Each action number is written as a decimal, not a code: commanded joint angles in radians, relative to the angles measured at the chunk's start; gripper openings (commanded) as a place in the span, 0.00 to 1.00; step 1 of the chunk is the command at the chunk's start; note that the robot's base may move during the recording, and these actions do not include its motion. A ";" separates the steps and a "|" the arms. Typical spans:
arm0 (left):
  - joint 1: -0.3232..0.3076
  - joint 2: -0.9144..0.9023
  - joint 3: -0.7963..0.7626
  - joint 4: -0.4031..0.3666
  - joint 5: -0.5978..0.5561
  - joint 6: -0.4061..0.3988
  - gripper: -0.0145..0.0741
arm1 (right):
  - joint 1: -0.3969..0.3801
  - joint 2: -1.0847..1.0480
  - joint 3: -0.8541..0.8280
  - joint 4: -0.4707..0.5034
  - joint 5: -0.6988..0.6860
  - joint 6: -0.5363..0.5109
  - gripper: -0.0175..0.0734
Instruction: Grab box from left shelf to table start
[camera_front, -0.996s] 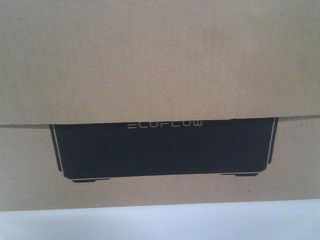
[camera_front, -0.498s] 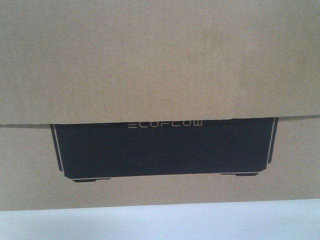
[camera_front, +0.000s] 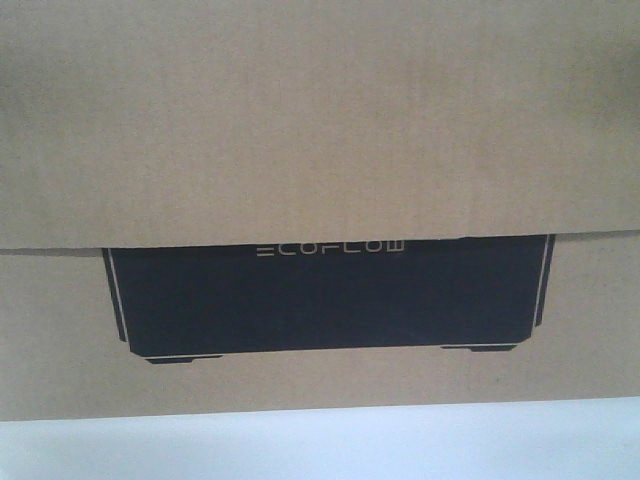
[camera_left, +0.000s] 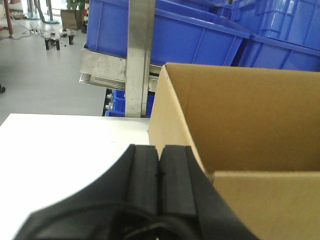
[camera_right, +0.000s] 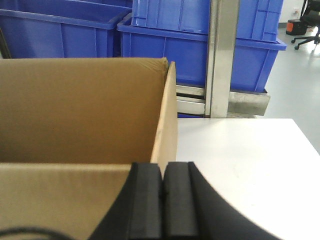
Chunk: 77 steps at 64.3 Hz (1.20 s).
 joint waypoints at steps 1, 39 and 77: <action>0.002 -0.081 0.041 0.009 -0.087 -0.009 0.06 | 0.001 -0.078 0.031 -0.002 -0.099 -0.011 0.25; 0.002 -0.261 0.157 0.007 -0.105 -0.009 0.06 | 0.001 -0.220 0.105 -0.002 -0.097 -0.011 0.25; 0.002 -0.261 0.157 0.007 -0.105 -0.009 0.06 | -0.005 -0.264 0.211 -0.075 -0.154 -0.005 0.25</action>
